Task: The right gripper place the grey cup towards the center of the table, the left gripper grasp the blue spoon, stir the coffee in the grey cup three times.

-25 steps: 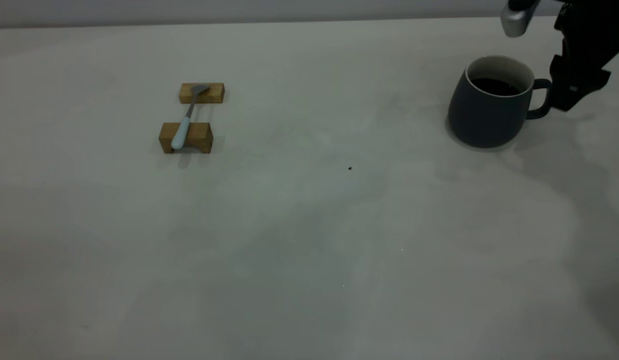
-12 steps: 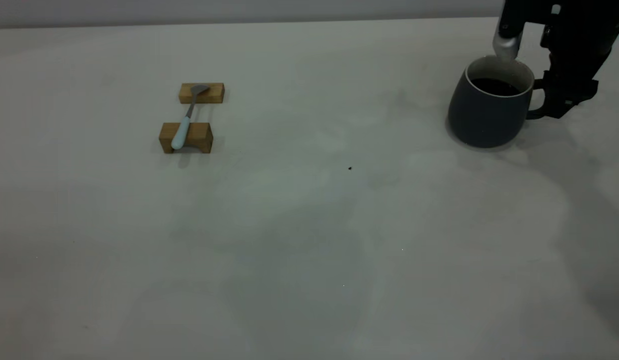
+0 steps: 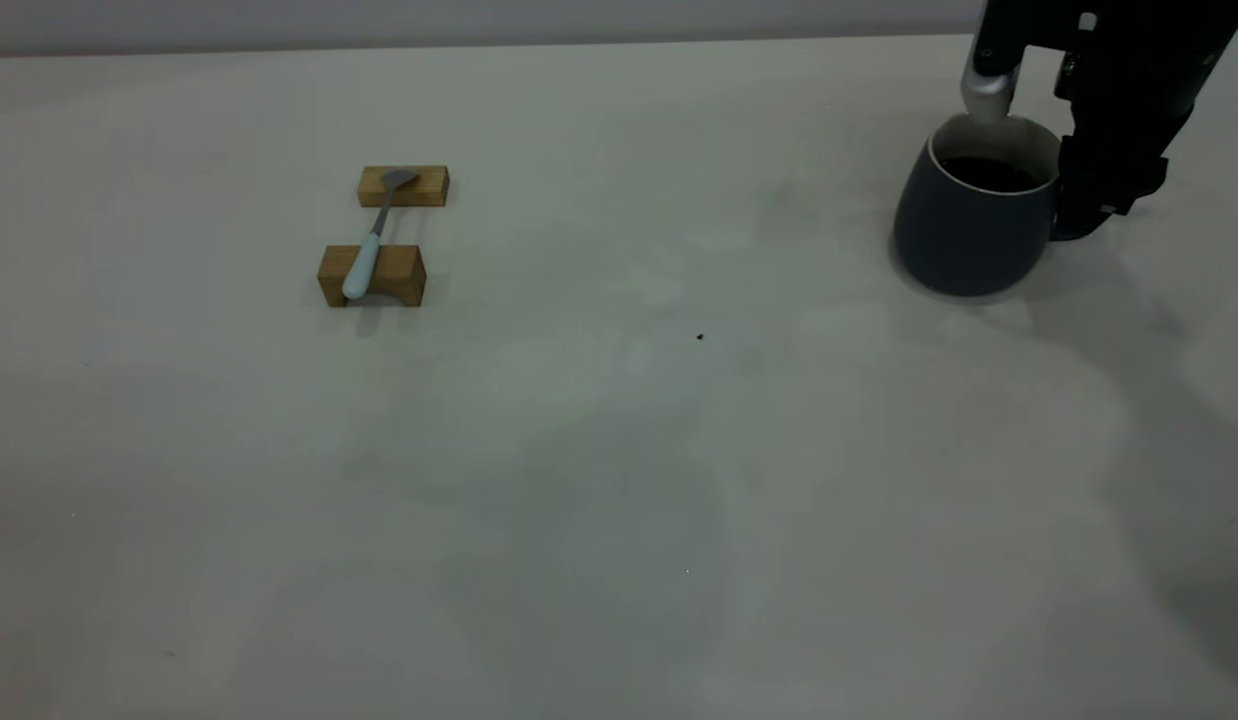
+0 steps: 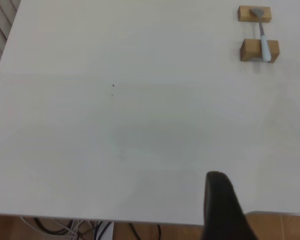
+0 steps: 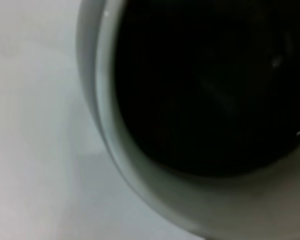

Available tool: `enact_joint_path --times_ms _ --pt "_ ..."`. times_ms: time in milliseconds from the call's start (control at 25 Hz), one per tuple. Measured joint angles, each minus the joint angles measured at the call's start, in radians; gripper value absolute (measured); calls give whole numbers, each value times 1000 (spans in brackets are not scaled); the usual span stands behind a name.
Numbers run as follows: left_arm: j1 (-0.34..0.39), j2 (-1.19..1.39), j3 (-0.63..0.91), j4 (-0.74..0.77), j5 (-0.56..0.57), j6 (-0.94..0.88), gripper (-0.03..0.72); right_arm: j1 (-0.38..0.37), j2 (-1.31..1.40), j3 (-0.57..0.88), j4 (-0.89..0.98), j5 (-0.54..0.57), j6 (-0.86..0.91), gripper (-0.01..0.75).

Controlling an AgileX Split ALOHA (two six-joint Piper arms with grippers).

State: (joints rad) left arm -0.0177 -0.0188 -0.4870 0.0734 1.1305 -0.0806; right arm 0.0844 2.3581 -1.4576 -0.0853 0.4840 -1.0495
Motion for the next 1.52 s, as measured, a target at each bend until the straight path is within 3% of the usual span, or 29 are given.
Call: enact_joint_path --times_ms 320,680,960,1160,1320,1440,1520 --pt "0 0 0 -1 0 1 475 60 0 -1 42 56 -9 168" --pt "0 0 0 -1 0 1 475 201 0 -1 146 51 -1 167" --pt "0 0 0 -1 0 1 475 337 1 -1 158 3 99 167" --pt "0 0 0 -1 0 1 475 390 3 -1 164 -33 173 167" --pt "0 0 0 -1 0 1 475 395 3 -1 166 -38 225 202" --pt "0 0 0 -1 0 1 475 395 3 -1 165 -39 257 338" --pt "0 0 0 -1 0 1 475 395 -3 -1 166 -19 272 472"
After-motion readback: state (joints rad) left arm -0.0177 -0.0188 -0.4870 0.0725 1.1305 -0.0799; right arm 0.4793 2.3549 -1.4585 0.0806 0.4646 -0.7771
